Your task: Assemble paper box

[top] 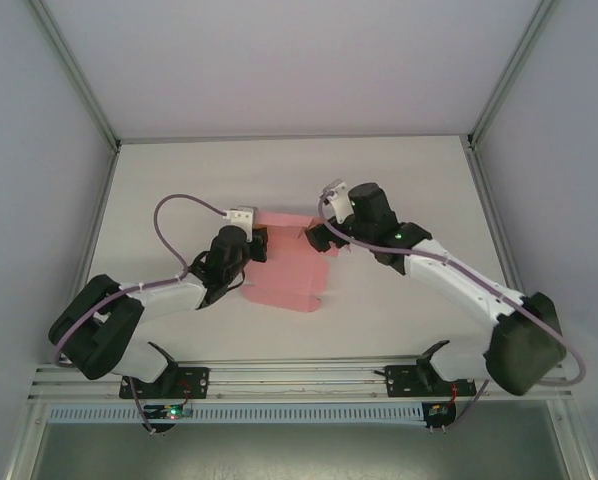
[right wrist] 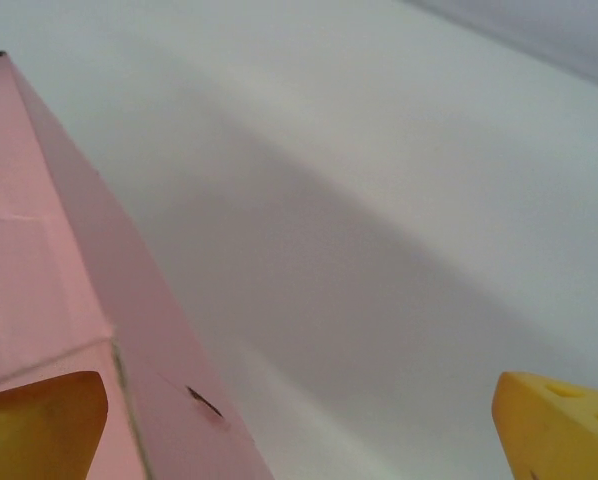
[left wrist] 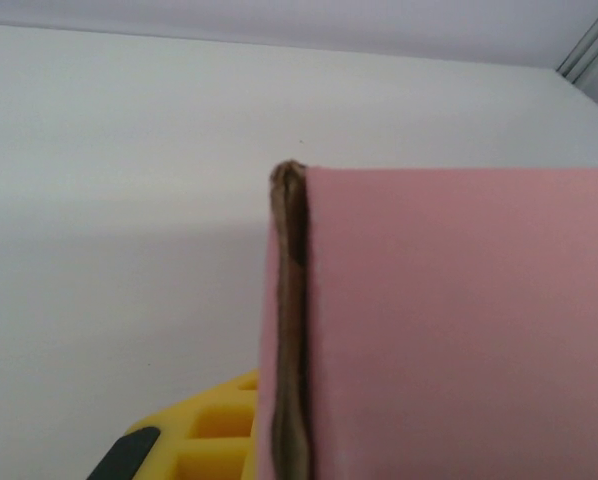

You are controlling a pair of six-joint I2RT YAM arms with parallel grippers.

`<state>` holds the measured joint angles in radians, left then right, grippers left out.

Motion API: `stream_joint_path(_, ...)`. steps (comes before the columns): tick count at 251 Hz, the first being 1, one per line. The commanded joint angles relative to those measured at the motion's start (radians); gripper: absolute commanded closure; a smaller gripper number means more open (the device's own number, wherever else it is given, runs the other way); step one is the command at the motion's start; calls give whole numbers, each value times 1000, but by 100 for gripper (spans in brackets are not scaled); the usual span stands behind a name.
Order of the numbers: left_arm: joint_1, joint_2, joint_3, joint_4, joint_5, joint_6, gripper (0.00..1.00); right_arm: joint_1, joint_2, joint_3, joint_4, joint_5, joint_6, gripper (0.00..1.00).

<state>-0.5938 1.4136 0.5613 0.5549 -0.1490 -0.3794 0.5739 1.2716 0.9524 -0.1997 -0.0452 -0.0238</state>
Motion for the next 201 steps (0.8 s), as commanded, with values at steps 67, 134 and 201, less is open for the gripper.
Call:
stream_joint_path(67, -1, -237, 41, -112, -96, -205, 100, -98, -505, -293, 73, 122, 137, 2)
stream_joint_path(134, -2, -339, 27, -150, -18, -239, 100, -126, -373, -256, 201, -22, 195, 2)
stream_joint_path(201, -5, -325, 18, -156, 11, -203, 100, -123, -253, -193, 308, -180, 206, 2)
